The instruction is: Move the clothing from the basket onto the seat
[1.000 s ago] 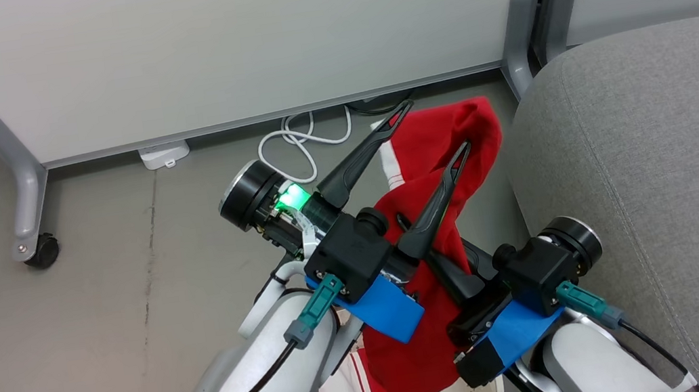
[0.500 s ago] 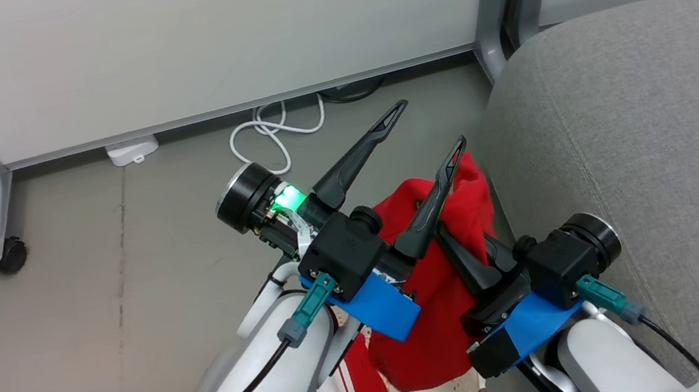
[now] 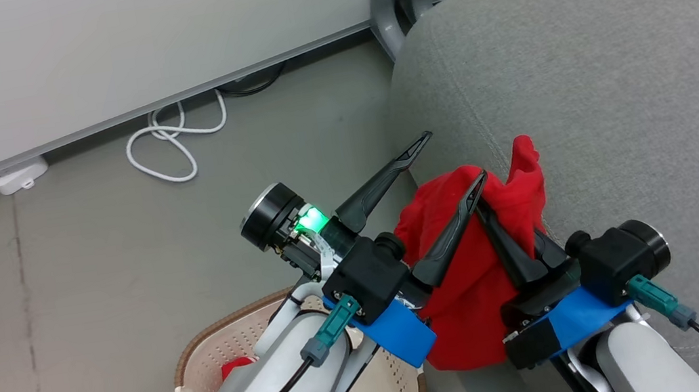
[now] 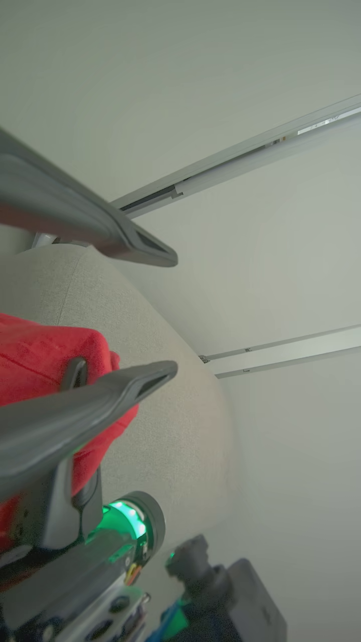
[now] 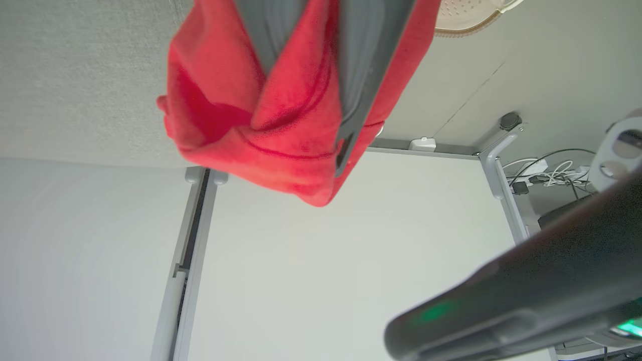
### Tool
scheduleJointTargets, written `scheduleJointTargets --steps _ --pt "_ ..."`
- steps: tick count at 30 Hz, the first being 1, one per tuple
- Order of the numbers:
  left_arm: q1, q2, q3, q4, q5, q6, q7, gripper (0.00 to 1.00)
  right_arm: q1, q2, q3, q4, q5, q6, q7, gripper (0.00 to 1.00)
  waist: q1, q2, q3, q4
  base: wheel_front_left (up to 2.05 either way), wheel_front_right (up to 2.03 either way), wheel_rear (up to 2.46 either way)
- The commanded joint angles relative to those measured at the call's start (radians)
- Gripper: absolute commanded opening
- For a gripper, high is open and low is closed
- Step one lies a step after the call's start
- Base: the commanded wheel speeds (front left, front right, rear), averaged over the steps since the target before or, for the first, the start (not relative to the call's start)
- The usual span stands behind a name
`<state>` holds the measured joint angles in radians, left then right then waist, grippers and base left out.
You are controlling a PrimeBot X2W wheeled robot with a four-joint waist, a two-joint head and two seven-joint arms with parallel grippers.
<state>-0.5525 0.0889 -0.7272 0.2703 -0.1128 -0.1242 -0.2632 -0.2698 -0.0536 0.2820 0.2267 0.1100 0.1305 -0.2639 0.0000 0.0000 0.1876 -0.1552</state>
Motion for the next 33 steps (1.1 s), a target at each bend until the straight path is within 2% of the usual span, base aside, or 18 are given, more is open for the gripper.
scheduleJointTargets --steps 1,7,16,24,33 --pt "0.013 0.005 -0.007 0.002 -0.001 -0.005 -0.003 1.0 0.017 0.002 -0.018 -0.014 -0.003 0.0 -0.001 0.0 0.0 0.0 0.0 -0.03 0.0 0.0 0.0" --pt "0.012 0.016 -0.018 0.001 -0.001 -0.007 -0.002 1.0 0.05 0.003 -0.07 -0.037 -0.009 0.0 -0.001 0.0 0.0 0.0 0.014 -0.101 0.0 0.0 0.0" --pt "0.045 0.041 -0.031 0.006 -0.004 -0.006 -0.003 1.0 0.097 0.004 -0.141 -0.067 -0.012 0.0 -0.001 0.0 0.0 0.0 0.025 -0.16 0.0 0.0 0.0" --pt "0.05 0.046 -0.032 -0.003 0.002 -0.006 -0.003 1.0 0.109 0.004 -0.195 -0.106 0.022 0.0 -0.001 0.0 0.0 0.0 0.041 -0.167 0.0 0.0 0.0" --pt "0.004 0.068 -0.015 -0.014 0.019 -0.007 -0.003 1.0 -0.062 -0.005 -0.284 -0.153 0.006 0.0 -0.001 0.0 0.0 0.0 0.123 -0.142 0.0 0.0 0.0"
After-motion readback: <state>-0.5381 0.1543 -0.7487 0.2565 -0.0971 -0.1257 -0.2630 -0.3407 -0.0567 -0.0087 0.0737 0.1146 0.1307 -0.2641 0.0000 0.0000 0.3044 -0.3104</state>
